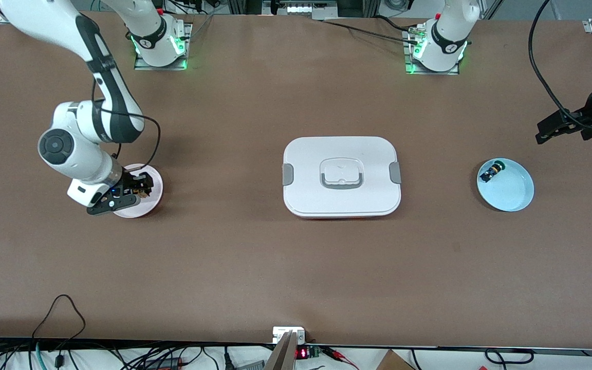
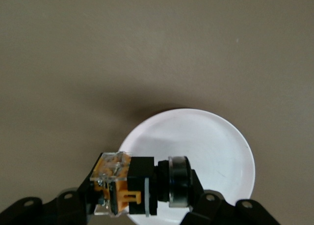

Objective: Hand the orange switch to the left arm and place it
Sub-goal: 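Lift the orange switch off the white plate with the right gripper, then carry the switch above the box while the left gripper reaches toward it, then grasp the switch with the left gripper and open the right gripper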

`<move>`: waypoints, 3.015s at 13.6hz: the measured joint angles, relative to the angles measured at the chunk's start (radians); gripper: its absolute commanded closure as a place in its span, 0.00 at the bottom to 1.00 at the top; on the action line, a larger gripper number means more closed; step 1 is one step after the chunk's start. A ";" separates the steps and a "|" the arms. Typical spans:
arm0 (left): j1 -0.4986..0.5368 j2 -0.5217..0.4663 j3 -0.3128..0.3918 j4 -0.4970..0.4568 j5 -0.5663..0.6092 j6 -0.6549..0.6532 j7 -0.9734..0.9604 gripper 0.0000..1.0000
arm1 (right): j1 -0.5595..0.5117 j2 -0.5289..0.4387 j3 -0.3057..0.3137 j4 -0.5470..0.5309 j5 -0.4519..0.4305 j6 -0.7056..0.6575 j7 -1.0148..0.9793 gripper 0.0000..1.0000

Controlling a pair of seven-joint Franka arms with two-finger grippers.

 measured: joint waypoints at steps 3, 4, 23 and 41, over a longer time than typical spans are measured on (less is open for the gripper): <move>0.000 0.000 0.000 -0.001 0.000 0.000 0.000 0.00 | 0.041 -0.079 0.024 0.100 0.015 -0.168 -0.017 0.84; 0.000 0.001 0.000 -0.001 0.000 0.000 0.002 0.00 | 0.057 -0.100 0.034 0.140 0.040 -0.217 -0.045 0.85; -0.002 0.193 -0.150 -0.286 -1.568 0.106 0.118 0.00 | 0.230 -0.016 0.062 0.365 1.378 -0.287 -1.365 0.89; -0.090 0.164 -0.452 -0.248 -1.943 0.575 0.221 0.34 | 0.351 0.074 0.063 0.457 1.682 -0.207 -1.468 0.89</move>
